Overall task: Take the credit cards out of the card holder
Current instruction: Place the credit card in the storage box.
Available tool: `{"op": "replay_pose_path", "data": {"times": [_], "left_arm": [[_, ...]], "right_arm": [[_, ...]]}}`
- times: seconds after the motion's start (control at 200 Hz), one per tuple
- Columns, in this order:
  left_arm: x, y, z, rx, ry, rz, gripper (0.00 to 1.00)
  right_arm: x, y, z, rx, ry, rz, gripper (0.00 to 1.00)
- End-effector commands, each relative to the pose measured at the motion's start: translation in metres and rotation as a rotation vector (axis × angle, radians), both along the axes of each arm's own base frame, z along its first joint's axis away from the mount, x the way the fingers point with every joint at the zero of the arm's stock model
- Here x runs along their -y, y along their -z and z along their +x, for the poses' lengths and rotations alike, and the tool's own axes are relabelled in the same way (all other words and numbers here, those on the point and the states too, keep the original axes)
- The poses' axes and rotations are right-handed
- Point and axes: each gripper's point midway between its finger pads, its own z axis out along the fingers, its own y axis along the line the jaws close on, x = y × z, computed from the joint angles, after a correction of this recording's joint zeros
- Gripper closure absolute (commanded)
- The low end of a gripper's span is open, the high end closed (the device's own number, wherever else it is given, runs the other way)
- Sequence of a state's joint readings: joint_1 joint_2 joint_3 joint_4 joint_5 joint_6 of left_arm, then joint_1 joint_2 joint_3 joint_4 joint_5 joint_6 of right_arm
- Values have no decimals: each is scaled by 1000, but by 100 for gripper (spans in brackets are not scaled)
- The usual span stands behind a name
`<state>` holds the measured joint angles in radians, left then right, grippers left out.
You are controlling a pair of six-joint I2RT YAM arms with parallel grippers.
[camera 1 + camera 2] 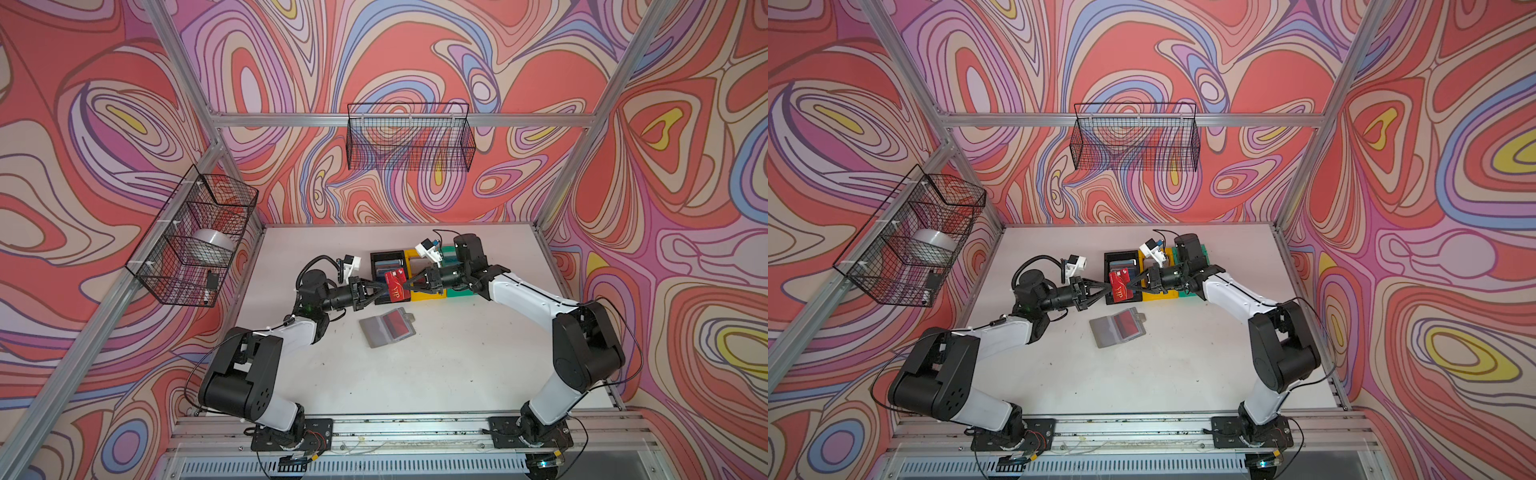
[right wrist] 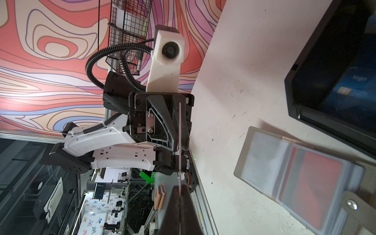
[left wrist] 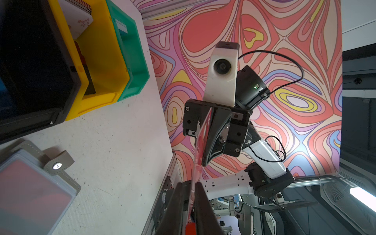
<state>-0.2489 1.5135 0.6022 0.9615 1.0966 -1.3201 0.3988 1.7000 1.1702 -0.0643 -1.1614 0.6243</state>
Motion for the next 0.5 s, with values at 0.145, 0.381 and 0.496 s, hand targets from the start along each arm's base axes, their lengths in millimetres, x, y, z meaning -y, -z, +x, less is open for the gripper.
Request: {"op": "replay_pose_path", "data": {"times": [0.145, 0.381, 0.496], "left_arm": [[3, -6, 0, 44, 21, -11, 85], [3, -2, -1, 41, 20, -6, 85], [3, -1, -1, 41, 19, -5, 85]], "right_arm": [[-1, 6, 1, -32, -7, 32, 100], [-2, 0, 0, -27, -15, 58, 100], [-2, -2, -1, -28, -20, 66, 100]]}}
